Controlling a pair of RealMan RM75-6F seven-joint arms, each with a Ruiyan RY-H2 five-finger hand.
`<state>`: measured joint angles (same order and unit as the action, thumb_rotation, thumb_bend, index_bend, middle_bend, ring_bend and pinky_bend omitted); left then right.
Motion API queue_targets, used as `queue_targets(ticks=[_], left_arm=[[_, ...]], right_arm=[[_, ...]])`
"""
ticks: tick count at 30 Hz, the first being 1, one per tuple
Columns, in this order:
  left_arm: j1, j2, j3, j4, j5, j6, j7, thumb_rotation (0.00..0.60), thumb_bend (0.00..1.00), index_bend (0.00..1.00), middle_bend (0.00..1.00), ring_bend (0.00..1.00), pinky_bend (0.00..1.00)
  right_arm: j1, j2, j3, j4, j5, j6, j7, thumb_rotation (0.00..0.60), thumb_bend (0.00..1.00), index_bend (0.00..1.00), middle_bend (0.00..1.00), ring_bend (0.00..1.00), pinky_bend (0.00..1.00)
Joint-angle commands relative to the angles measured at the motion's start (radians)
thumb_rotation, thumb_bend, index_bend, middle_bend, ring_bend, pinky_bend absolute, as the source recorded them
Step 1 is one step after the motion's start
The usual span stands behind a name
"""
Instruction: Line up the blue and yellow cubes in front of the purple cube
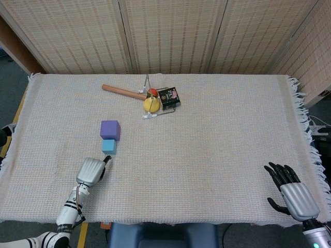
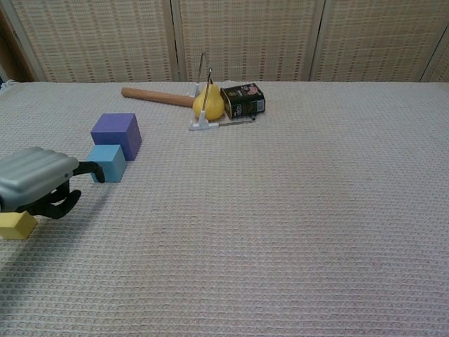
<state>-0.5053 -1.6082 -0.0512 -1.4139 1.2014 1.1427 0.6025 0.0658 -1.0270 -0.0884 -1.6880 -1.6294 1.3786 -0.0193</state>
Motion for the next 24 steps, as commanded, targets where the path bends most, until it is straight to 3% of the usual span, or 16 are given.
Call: queue_targets(ticks=[1, 24], left_arm=[[-0.006, -0.012, -0.009, 0.021, -0.005, -0.011, -0.012, 0.6, 0.7, 0.28, 1.0, 1.0, 1.0], [-0.037, -0.074, -0.047, 0.146, -0.022, -0.032, 0.0, 0.6, 0.72, 0.24, 1.0, 1.0, 1.0]], right_arm=[[0.002, -0.001, 0.001, 0.001, 0.004, -0.005, -0.003, 0.6, 0.05, 0.0, 0.0, 0.0, 0.0], [0.007, -0.004, 0.009, -0.001, 0.027, -0.021, -0.012, 0.6, 0.05, 0.0, 0.0, 0.0, 0.0]])
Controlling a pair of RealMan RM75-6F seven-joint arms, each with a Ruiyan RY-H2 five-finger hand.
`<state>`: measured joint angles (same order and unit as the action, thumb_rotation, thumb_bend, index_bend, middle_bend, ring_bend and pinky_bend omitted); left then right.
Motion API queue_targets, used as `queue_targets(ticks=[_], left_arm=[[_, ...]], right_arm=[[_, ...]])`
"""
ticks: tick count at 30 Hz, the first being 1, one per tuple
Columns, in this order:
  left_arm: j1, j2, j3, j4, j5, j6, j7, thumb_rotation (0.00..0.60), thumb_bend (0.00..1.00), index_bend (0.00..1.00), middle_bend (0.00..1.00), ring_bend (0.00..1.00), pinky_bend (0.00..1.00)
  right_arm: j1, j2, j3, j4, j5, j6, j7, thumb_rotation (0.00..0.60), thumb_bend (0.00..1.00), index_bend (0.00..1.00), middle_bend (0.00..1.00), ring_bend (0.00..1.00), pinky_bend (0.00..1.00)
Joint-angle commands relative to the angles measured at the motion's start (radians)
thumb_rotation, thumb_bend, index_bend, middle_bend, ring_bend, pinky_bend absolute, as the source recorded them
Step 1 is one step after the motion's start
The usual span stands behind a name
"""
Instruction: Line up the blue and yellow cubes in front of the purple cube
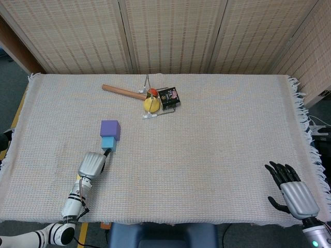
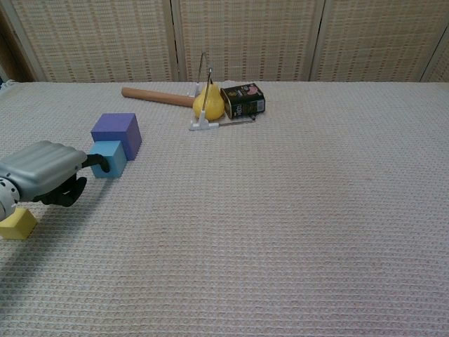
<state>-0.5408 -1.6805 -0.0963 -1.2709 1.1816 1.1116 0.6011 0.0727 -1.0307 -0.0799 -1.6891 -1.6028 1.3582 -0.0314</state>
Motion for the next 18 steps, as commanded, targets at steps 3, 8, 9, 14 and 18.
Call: queue_targets(ticks=[3, 8, 9, 14, 18], left_arm=[[-0.003, -0.004, -0.004, 0.006, -0.002, 0.0, 0.002, 0.6, 0.72, 0.24, 1.0, 1.0, 1.0], [-0.001, -0.003, -0.001, -0.001, 0.003, 0.005, 0.005, 0.6, 0.69, 0.24, 1.0, 1.0, 1.0], [0.0, -0.002, 0.001, -0.004, 0.006, 0.007, 0.004, 0.6, 0.66, 0.24, 1.0, 1.0, 1.0], [0.02, 0.023, 0.022, -0.064, 0.049, 0.051, -0.008, 0.6, 0.51, 0.24, 1.0, 1.0, 1.0], [0.056, 0.08, 0.054, -0.167, 0.106, 0.113, -0.028, 0.6, 0.43, 0.25, 1.0, 1.0, 1.0]], right_arm=[[0.0, 0.001, 0.001, 0.0, 0.001, 0.001, 0.001, 0.6, 0.05, 0.0, 0.0, 0.0, 0.0], [-0.002, 0.002, 0.0, -0.001, -0.001, 0.004, 0.002, 0.599, 0.05, 0.0, 0.0, 0.0, 0.0], [-0.002, 0.002, 0.0, -0.001, -0.001, 0.005, 0.002, 0.599, 0.05, 0.0, 0.0, 0.0, 0.0], [-0.004, 0.004, -0.003, -0.003, -0.009, 0.01, 0.004, 0.598, 0.05, 0.0, 0.0, 0.0, 0.0], [-0.006, 0.006, -0.006, -0.003, -0.018, 0.015, 0.008, 0.6, 0.05, 0.0, 0.0, 0.0, 0.0]])
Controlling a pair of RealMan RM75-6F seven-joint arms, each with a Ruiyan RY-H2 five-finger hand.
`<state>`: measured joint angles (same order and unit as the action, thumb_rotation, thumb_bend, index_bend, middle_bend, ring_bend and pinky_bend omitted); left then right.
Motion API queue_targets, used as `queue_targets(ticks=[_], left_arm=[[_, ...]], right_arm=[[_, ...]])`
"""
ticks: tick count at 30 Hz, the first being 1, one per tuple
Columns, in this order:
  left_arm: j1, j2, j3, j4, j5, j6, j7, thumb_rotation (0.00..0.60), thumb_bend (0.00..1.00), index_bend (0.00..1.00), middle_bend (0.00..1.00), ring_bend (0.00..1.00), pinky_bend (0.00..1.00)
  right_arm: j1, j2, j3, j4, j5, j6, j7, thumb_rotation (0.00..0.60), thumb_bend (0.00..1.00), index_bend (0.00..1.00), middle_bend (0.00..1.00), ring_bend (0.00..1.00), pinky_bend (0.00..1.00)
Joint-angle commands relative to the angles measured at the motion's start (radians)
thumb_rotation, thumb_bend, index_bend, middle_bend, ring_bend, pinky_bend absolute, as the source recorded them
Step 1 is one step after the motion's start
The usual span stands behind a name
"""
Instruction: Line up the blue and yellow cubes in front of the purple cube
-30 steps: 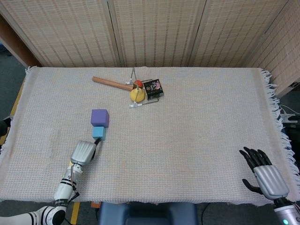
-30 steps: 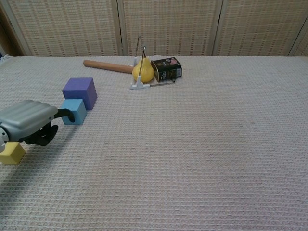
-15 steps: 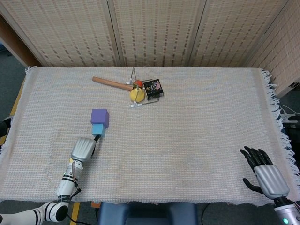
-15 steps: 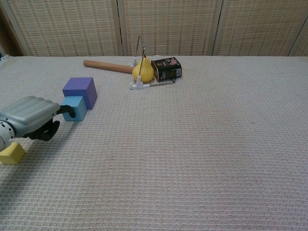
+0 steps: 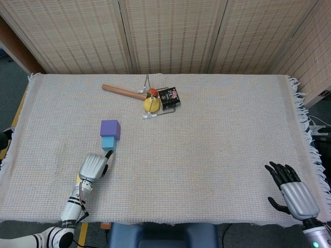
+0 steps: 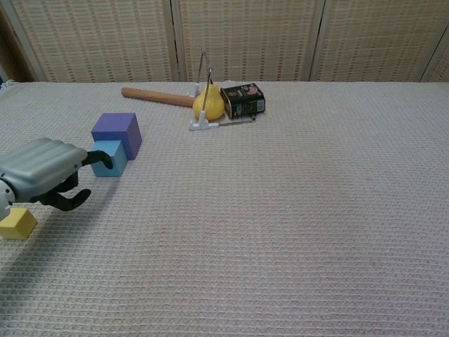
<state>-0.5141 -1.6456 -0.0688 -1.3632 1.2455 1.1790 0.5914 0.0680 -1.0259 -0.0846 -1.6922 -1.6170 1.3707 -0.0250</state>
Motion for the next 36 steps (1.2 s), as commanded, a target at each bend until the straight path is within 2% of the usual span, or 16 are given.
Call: queue_targets(ticks=[1, 5, 10, 19, 27, 36], left_arm=[[0.039, 0.065, 0.035, -0.107, 0.05, 0.053, -0.027, 0.6, 0.43, 0.25, 1.0, 1.0, 1.0], [0.081, 0.158, 0.072, -0.238, 0.062, 0.073, -0.058, 0.6, 0.41, 0.25, 1.0, 1.0, 1.0], [0.127, 0.212, 0.113, -0.267, 0.061, 0.09, -0.073, 0.6, 0.41, 0.25, 1.0, 1.0, 1.0], [0.17, 0.199, 0.139, -0.197, 0.068, 0.09, -0.093, 0.6, 0.4, 0.24, 1.0, 1.0, 1.0], [0.188, 0.163, 0.129, -0.129, 0.065, 0.09, -0.072, 0.6, 0.4, 0.25, 1.0, 1.0, 1.0], [0.2, 0.147, 0.107, -0.075, 0.052, 0.084, -0.079, 0.6, 0.4, 0.31, 1.0, 1.0, 1.0]], right_arm=[[-0.001, 0.002, -0.003, 0.0, -0.006, 0.004, 0.003, 0.6, 0.05, 0.0, 0.0, 0.0, 0.0], [-0.002, 0.003, -0.007, -0.001, -0.017, 0.006, 0.004, 0.598, 0.05, 0.0, 0.0, 0.0, 0.0], [-0.003, 0.004, -0.01, -0.004, -0.027, 0.012, 0.006, 0.599, 0.05, 0.0, 0.0, 0.0, 0.0], [0.0, -0.004, -0.015, -0.007, -0.031, -0.001, -0.014, 0.599, 0.05, 0.0, 0.0, 0.0, 0.0], [-0.002, -0.004, -0.014, -0.008, -0.026, 0.001, -0.017, 0.599, 0.05, 0.0, 0.0, 0.0, 0.0], [-0.004, -0.004, -0.016, -0.011, -0.031, 0.004, -0.02, 0.599, 0.05, 0.0, 0.0, 0.0, 0.0]])
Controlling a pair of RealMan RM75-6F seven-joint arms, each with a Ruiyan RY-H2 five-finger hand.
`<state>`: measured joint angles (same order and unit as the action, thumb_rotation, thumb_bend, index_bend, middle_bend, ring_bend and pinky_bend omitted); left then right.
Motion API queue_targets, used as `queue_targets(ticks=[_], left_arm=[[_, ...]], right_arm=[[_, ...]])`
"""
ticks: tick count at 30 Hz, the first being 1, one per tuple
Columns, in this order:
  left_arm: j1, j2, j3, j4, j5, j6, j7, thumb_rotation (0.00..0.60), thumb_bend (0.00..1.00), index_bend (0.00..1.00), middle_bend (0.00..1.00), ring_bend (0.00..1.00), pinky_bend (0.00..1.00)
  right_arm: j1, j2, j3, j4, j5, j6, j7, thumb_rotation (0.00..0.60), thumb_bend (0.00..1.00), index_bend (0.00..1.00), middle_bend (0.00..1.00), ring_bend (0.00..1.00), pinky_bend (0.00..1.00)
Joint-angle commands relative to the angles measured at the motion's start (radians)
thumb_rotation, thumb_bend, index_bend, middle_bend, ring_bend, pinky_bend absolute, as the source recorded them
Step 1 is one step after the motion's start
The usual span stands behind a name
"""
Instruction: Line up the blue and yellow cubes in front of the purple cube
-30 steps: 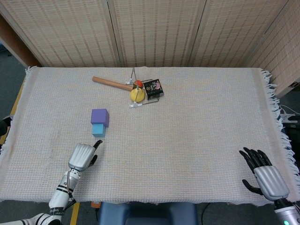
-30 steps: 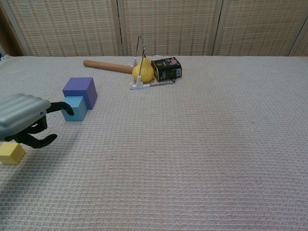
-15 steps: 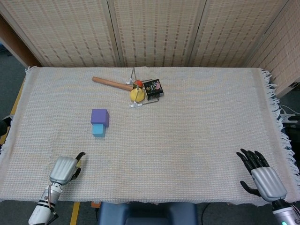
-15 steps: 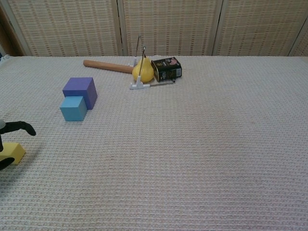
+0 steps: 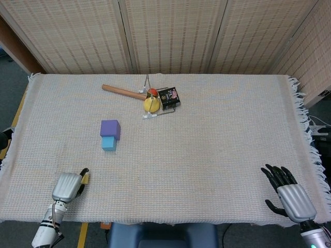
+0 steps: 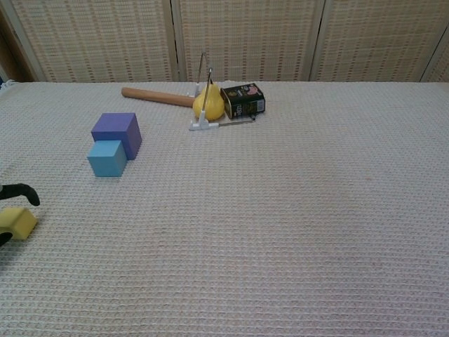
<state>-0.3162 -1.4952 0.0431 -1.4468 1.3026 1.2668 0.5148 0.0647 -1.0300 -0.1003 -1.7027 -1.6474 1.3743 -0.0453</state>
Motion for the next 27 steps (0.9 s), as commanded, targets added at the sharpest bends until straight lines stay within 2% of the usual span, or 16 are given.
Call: queue_targets(ticks=[1, 7, 12, 19, 27], left_arm=[[0.003, -0.004, -0.007, 0.013, -0.008, -0.006, -0.004, 0.6, 0.4, 0.32, 1.0, 1.0, 1.0], [0.008, -0.012, -0.016, 0.038, -0.01, -0.014, -0.013, 0.6, 0.4, 0.38, 1.0, 1.0, 1.0], [0.009, -0.019, -0.023, 0.051, 0.006, -0.008, -0.021, 0.6, 0.4, 0.47, 1.0, 1.0, 1.0], [0.001, -0.017, -0.036, 0.031, 0.04, 0.007, -0.018, 0.6, 0.4, 0.49, 1.0, 1.0, 1.0], [-0.06, -0.049, -0.071, -0.022, 0.072, -0.023, 0.078, 0.6, 0.4, 0.49, 1.0, 1.0, 1.0]], right_arm=[[0.0, 0.0, 0.0, 0.0, 0.0, 0.001, -0.001, 0.599, 0.05, 0.0, 0.0, 0.0, 0.0], [0.0, 0.0, 0.0, -0.001, 0.001, -0.001, -0.002, 0.599, 0.05, 0.0, 0.0, 0.0, 0.0], [0.0, -0.001, 0.001, -0.001, 0.003, -0.001, -0.003, 0.6, 0.05, 0.0, 0.0, 0.0, 0.0], [0.002, -0.003, 0.001, -0.001, 0.006, -0.007, -0.006, 0.599, 0.05, 0.0, 0.0, 0.0, 0.0], [0.004, -0.005, 0.002, -0.002, 0.008, -0.011, -0.009, 0.599, 0.05, 0.0, 0.0, 0.0, 0.0]])
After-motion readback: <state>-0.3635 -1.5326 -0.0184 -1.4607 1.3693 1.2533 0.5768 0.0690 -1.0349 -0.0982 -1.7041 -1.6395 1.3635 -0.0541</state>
